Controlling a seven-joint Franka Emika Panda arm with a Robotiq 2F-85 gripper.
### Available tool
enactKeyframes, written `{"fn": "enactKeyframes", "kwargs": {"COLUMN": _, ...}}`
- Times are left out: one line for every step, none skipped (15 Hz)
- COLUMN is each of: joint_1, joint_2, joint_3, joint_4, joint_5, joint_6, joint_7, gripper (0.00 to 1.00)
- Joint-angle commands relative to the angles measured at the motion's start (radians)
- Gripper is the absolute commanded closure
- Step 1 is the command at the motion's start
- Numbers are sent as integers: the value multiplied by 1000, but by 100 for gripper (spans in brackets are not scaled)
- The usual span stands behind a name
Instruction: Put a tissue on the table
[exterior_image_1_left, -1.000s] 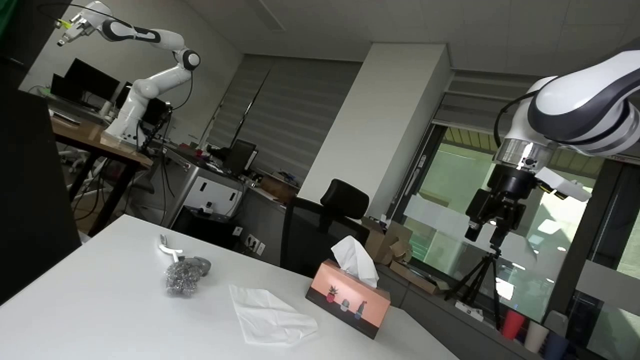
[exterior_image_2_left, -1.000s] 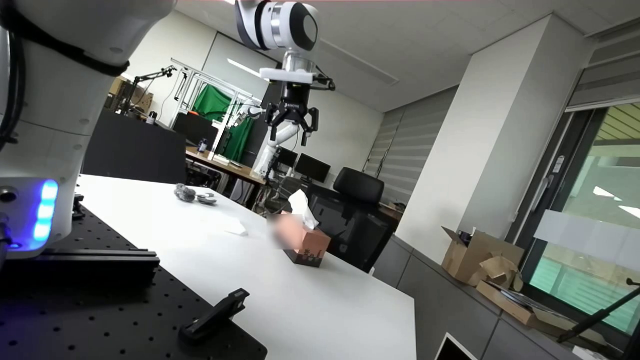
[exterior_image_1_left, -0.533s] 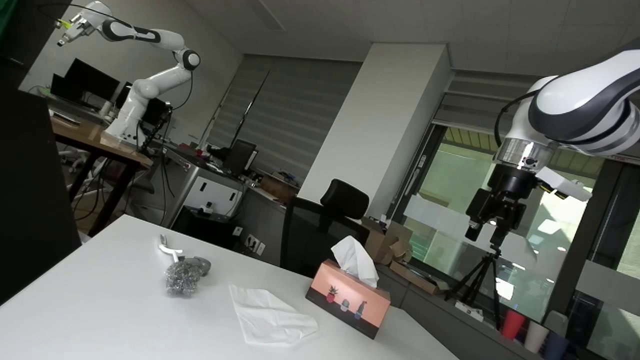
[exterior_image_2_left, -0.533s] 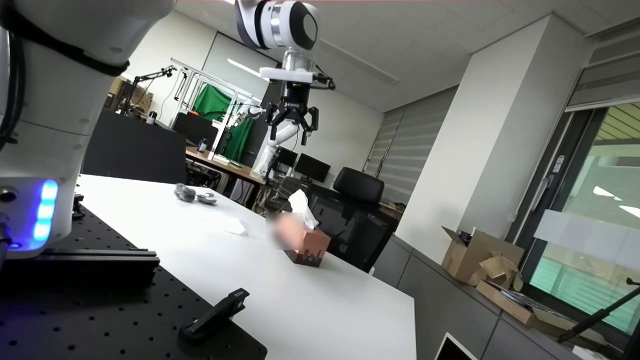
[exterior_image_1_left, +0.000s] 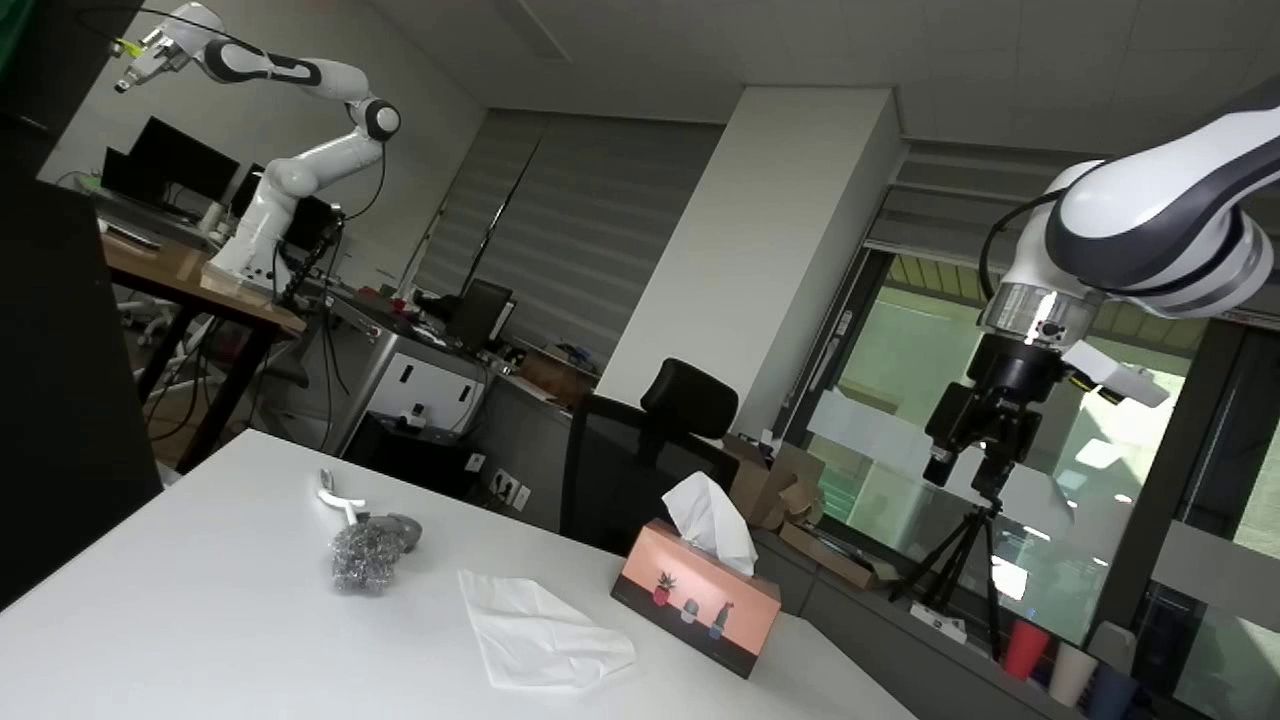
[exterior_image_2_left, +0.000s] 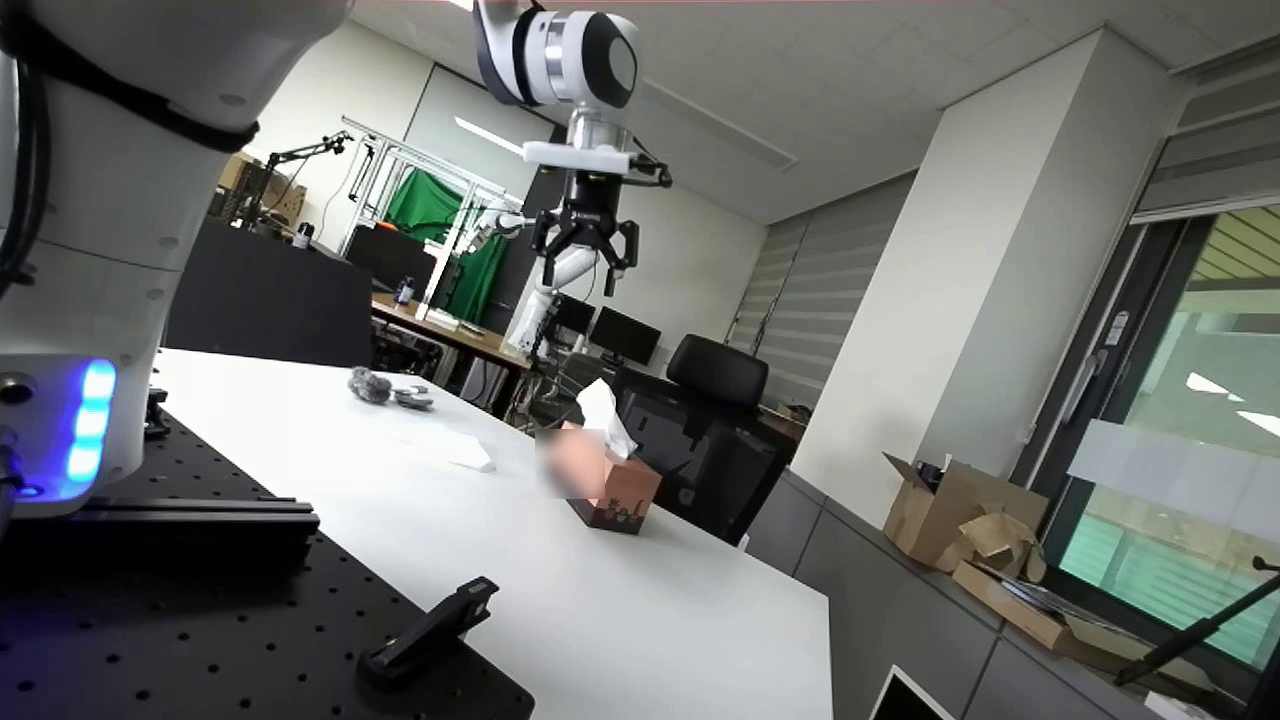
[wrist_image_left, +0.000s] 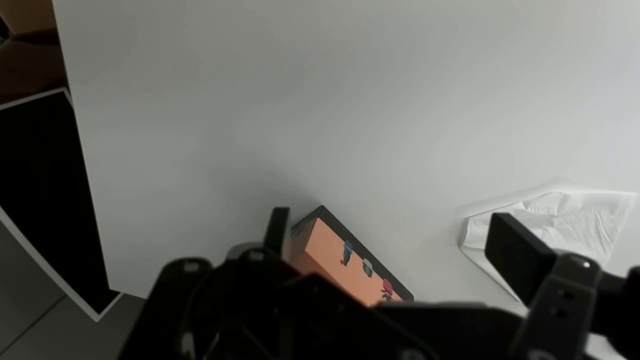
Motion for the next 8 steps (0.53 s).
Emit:
{"fn": "enactKeyframes", "kwargs": {"joint_1": 0, "joint_2": 154, "joint_3": -19, "joint_4": 127, "joint_5": -15, "joint_6": 29, "joint_7": -20, "gripper": 0}}
{"fn": "enactKeyframes", "kwargs": {"joint_1": 0, "joint_2": 202, "joint_3": -22, "joint_4": 165, "joint_5": -16, "joint_6": 41, "joint_7": -31, "gripper": 0}}
{"fn": "enactKeyframes", "kwargs": {"joint_1": 1, "joint_2": 244, "joint_3": -26, "joint_4": 197, "joint_5": -17, "joint_6": 56, "joint_7": -45, "gripper": 0}}
{"fn": "enactKeyframes", "kwargs": {"joint_1": 2, "joint_2": 292, "joint_3": -28, "joint_4": 235, "joint_5": -28, "joint_6": 81, "joint_7": -67, "gripper": 0}}
{"fn": "enactKeyframes", "kwargs": {"joint_1": 5, "joint_2": 332, "joint_3": -32, "joint_4": 265, "joint_5": -40, "joint_6": 116, "joint_7": -119, "gripper": 0}}
{"fn": "enactKeyframes", "kwargs": {"joint_1": 5, "joint_2": 377, "joint_3": -33, "joint_4": 304, "joint_5": -65, "joint_6": 144, "joint_7": -170, "gripper": 0}}
{"fn": "enactKeyframes", "kwargs": {"joint_1": 5, "joint_2": 417, "joint_3": -33, "joint_4": 339, "joint_5": -83, "joint_6": 164, "joint_7": -212, "gripper": 0}}
{"fn": "enactKeyframes", "kwargs": {"joint_1": 4, "joint_2": 463, "joint_3": -34, "joint_4": 385, "joint_5": -125, "joint_6": 183, "joint_7": -230, "gripper": 0}}
